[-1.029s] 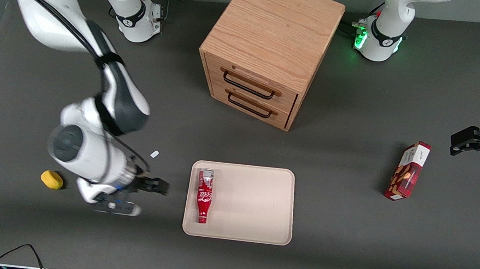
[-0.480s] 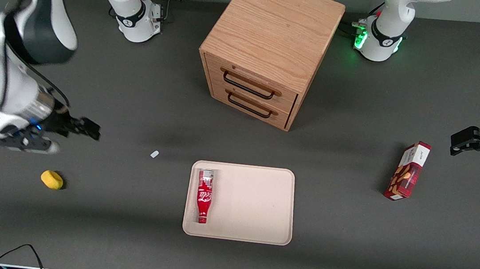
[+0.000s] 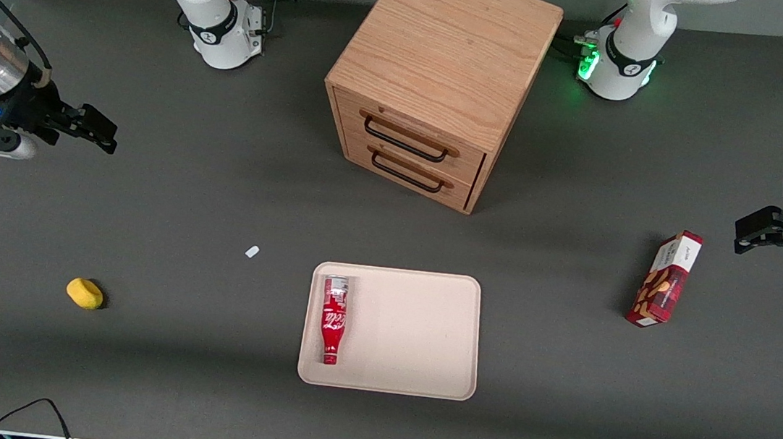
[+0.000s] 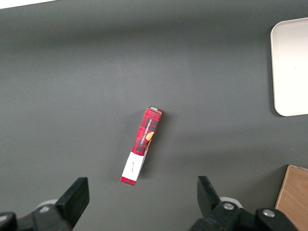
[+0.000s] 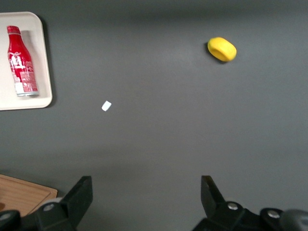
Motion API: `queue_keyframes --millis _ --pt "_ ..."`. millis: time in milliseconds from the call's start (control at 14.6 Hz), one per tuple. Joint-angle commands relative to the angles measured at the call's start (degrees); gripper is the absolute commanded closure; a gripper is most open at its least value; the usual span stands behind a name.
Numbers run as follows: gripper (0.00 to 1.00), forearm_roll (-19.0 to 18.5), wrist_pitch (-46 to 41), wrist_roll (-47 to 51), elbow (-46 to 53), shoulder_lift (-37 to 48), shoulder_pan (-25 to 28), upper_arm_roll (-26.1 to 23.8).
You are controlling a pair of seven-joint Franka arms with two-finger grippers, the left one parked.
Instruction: Place coke bottle on tray
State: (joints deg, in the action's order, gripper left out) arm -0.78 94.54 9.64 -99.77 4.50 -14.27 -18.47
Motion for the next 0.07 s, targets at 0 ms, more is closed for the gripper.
queue_keyframes --millis 0 --pt "0.00 1.48 -1.55 -1.90 -0.60 0.95 -1.63 0.10"
